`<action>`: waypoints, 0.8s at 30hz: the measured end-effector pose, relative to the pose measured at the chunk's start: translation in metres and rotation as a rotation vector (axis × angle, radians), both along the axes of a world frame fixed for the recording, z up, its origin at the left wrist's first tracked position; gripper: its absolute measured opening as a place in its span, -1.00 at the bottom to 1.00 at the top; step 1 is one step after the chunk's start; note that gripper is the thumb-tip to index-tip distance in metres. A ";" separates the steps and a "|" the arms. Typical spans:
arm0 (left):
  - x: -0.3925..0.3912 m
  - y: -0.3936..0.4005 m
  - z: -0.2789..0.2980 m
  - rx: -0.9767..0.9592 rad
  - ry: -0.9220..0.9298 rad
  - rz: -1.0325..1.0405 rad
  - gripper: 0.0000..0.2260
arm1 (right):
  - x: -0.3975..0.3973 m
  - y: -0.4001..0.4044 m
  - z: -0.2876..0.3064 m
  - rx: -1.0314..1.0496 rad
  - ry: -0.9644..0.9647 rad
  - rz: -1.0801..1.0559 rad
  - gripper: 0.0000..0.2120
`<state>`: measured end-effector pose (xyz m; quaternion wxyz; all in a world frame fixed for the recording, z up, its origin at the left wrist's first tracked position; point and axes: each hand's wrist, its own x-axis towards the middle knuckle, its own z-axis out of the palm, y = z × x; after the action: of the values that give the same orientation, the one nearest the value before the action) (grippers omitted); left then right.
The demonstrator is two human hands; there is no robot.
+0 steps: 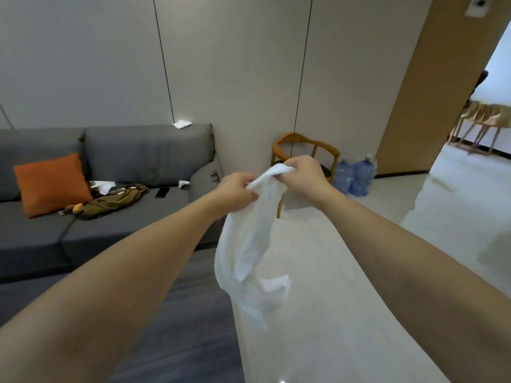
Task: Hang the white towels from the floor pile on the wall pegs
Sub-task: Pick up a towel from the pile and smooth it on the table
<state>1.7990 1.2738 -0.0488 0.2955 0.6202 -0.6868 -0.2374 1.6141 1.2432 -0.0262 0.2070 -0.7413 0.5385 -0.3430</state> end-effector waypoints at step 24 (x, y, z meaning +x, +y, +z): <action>0.075 -0.281 0.052 -0.121 0.331 0.492 -0.83 | 0.086 -0.347 0.011 0.295 0.000 0.708 -0.63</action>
<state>1.8745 0.9926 0.0036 0.4884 0.7021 -0.4714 -0.2150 1.7005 0.8962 -0.0152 0.4171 -0.8437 0.2927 -0.1691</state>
